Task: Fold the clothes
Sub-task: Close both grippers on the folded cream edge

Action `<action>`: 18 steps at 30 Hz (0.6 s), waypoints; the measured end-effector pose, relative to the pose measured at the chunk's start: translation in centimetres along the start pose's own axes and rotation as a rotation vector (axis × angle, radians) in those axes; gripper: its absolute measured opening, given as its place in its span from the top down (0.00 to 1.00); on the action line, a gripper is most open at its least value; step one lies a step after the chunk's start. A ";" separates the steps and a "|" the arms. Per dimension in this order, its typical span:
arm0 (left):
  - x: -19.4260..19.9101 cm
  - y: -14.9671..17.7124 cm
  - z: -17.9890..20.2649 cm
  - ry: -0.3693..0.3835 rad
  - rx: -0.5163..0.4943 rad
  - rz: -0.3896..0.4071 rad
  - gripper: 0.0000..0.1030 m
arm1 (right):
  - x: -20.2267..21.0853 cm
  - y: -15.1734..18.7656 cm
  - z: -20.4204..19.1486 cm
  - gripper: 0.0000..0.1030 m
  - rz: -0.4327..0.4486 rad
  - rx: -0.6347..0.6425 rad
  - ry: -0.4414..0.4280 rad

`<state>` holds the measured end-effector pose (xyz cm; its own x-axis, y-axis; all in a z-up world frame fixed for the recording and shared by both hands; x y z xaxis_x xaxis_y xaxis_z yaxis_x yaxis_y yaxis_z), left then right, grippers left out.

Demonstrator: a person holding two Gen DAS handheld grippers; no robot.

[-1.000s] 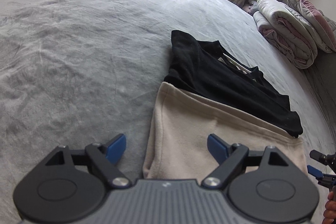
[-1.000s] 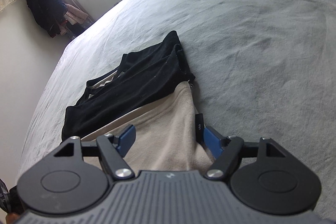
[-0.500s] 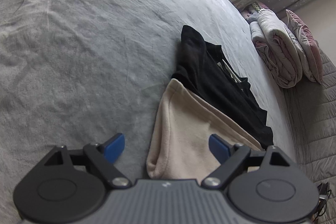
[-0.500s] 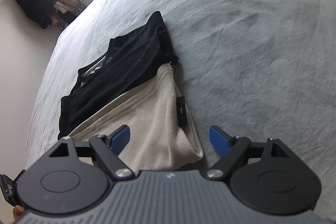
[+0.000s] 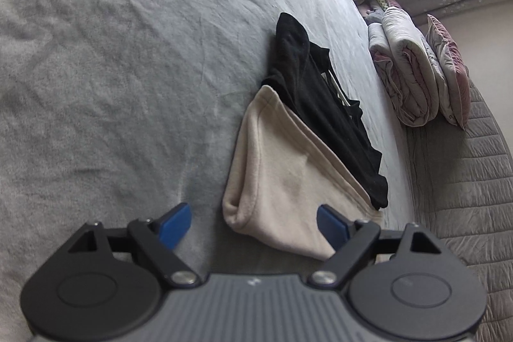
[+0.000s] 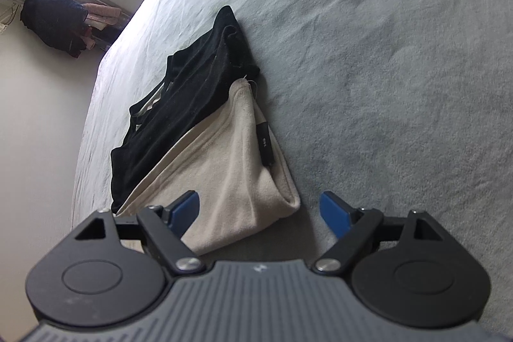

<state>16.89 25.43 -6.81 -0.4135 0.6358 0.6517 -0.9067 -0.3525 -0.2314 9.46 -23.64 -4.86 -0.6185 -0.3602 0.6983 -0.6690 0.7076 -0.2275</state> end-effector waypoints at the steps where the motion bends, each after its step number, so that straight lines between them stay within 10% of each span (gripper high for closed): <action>1: -0.1 0.0 -0.2 0.014 0.016 -0.005 0.17 | 0.0 0.0 0.1 0.18 -0.002 -0.010 -0.007; 18: -2.7 0.7 0.7 0.063 0.084 0.116 0.32 | -1.3 0.8 1.0 0.53 0.073 -0.092 -0.058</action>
<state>17.41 22.96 -8.20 -0.5222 0.6283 0.5766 -0.8434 -0.4809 -0.2398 9.30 -23.20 -6.66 -0.6885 -0.3385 0.6414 -0.5825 0.7849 -0.2110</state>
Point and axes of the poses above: each gripper's, at about its wrist camera, not at the fingertips, and x roughly against the way its jaws point, z to its right, y to its underside, the point moved 3 cm from there along -x, roughly the way its jaws point, and after that the axes turned 3 degrees about -x, right-handed, at the moved point
